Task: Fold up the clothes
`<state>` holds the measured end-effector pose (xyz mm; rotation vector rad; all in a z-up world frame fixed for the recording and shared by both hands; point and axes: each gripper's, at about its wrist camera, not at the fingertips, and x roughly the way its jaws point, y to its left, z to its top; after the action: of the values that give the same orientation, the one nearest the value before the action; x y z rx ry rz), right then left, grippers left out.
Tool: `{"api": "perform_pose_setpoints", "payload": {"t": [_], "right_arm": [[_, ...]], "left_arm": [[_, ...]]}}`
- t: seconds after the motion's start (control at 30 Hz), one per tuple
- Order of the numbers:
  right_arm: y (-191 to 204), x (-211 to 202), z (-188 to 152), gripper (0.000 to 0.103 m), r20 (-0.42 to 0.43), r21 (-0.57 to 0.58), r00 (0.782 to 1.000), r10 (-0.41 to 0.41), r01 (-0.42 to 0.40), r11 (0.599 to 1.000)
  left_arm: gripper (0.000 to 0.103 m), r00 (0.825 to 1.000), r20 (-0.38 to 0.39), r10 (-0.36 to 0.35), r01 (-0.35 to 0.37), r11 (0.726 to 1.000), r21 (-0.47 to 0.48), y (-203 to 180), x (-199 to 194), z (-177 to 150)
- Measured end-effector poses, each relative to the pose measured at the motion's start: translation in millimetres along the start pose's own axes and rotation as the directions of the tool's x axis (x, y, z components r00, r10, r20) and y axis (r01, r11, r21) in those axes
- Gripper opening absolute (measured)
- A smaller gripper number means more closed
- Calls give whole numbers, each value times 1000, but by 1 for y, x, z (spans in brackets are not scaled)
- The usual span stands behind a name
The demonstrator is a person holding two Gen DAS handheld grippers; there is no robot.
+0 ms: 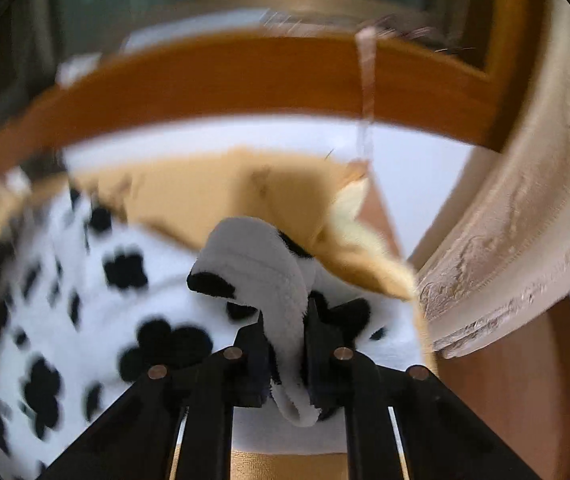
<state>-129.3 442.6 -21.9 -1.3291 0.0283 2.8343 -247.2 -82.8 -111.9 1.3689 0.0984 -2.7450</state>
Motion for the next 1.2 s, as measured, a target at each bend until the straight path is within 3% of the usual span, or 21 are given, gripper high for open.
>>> {"api": "perform_pose_setpoints", "payload": {"t": [0.2, 0.33, 0.47, 0.6, 0.77, 0.93, 1.07, 1.13, 1.2], "right_arm": [[-42, -82, 16, 13, 209, 167, 977, -46, 11, 986], [-69, -148, 16, 13, 345, 269, 932, -113, 17, 963], [-89, -199, 12, 13, 431, 333, 893, -130, -24, 943], [-84, -210, 9, 13, 424, 331, 900, -104, -47, 943], [-74, -188, 5, 13, 345, 345, 938, -35, -92, 934], [-48, -163, 7, 13, 303, 330, 952, 32, -136, 934], [-9, -162, 17, 13, 323, 259, 941, 105, -195, 946], [14, -160, 24, 13, 327, 213, 932, 154, -232, 949], [47, -155, 29, 13, 325, 154, 920, 221, -282, 947]], "left_arm": [[103, 1000, 0, 0, 0, 1000, 2, 1, 1, 0], [103, 1000, -1, 0, 0, 1000, 3, 2, 1, 1], [103, 1000, -1, 2, -2, 1000, 4, 2, 2, 1], [103, 1000, -3, 6, -6, 1000, 8, 1, 2, 1], [103, 1000, -3, 0, 0, 1000, 6, 2, 1, 0], [103, 995, 15, -102, 103, 991, -89, 20, -10, -1], [103, 970, 5, -244, 238, 944, -227, 36, -28, -6], [103, 944, -1, -330, 317, 908, -275, 38, -39, -11], [103, 925, -3, -379, 364, 892, -266, 37, -48, -15]]}}
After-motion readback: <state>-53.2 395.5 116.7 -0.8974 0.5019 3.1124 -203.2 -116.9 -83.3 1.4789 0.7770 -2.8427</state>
